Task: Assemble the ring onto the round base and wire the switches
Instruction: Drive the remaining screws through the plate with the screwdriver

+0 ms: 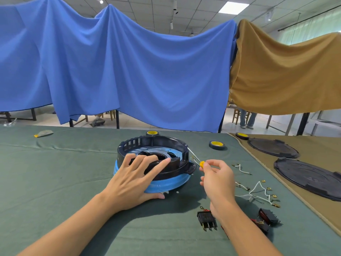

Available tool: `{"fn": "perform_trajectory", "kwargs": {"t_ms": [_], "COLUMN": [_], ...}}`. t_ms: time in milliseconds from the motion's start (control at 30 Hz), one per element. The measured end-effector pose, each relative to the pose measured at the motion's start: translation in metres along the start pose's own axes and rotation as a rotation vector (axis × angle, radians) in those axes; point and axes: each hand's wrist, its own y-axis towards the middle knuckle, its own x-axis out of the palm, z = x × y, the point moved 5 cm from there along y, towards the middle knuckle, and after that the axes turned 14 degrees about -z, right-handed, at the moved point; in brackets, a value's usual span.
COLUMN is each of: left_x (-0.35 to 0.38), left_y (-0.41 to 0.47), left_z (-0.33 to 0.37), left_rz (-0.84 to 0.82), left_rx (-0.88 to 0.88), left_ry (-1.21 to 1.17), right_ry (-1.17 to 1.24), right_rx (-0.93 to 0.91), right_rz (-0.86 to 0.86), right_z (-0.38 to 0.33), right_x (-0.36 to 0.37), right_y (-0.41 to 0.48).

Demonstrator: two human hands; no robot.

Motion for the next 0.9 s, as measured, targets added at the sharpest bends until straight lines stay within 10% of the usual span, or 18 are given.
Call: {"fn": "perform_trajectory", "kwargs": {"t_ms": [400,900], "left_x": [-0.007,-0.016], "left_y": [-0.005,-0.004], "left_z": [-0.001,0.002], "left_rz": [-0.075,0.188], "left_rx": [-0.118,-0.152], "left_ry": [-0.139,-0.085], "right_ry": [-0.097,-1.034], "right_rx": [-0.053,-0.244], "right_rz": [0.044,0.096], "right_z": [-0.006,-0.005], "right_x": [-0.004,0.005], "right_y": [-0.002,0.015]}}
